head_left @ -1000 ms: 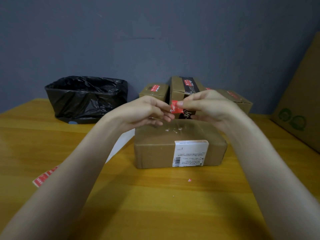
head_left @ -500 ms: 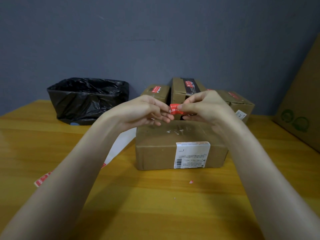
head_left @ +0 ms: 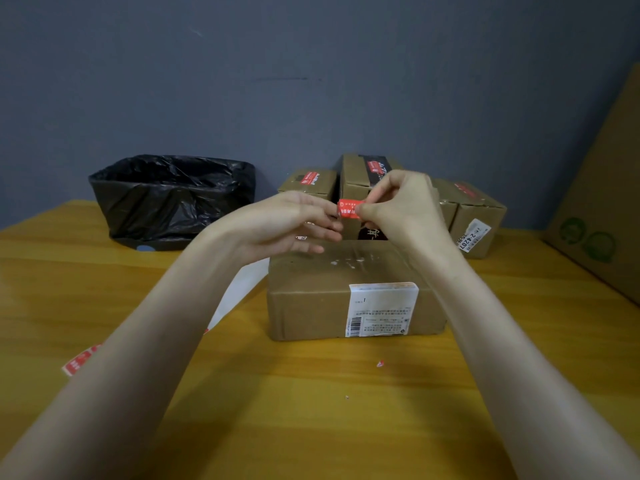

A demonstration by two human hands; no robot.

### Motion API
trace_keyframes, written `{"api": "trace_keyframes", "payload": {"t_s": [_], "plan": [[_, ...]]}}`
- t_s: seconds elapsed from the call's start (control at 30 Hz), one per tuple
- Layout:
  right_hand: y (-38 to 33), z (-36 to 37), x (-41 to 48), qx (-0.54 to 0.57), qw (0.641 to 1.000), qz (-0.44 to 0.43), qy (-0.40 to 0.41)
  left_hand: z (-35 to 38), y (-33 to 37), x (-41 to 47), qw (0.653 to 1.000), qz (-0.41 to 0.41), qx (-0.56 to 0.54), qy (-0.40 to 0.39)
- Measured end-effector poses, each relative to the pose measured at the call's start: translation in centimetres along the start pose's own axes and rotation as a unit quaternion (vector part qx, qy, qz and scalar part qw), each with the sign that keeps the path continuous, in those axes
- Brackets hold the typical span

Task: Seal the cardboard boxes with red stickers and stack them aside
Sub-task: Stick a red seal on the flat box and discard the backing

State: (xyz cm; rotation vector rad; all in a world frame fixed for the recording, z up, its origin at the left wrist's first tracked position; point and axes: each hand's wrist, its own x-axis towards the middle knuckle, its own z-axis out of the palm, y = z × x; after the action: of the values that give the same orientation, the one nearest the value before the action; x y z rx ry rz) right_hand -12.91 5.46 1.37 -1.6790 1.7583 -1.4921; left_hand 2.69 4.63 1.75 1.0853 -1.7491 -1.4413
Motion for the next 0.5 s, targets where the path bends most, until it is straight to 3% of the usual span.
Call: {"api": "trace_keyframes", "payload": {"t_s": [0.2, 0.4, 0.5], "plan": [[-0.17, -0.33, -0.05, 0.041, 0.999, -0.011, -0.005, 0.91, -0.15, 0.38, 0.996, 0.011, 0.057, 0.074], [-0.83, -0.74, -0.69, 0.176, 0.98, 0.01, -0.089, 0.62, -0.19, 0.6, 0.971, 0.134, 0.082, 0.179], [-1.04, -0.56, -0.81, 0.192, 0.977, 0.026, -0.092, 0.24, 0.02, 0.41, 0.966, 0.161, 0.088, 0.183]]}}
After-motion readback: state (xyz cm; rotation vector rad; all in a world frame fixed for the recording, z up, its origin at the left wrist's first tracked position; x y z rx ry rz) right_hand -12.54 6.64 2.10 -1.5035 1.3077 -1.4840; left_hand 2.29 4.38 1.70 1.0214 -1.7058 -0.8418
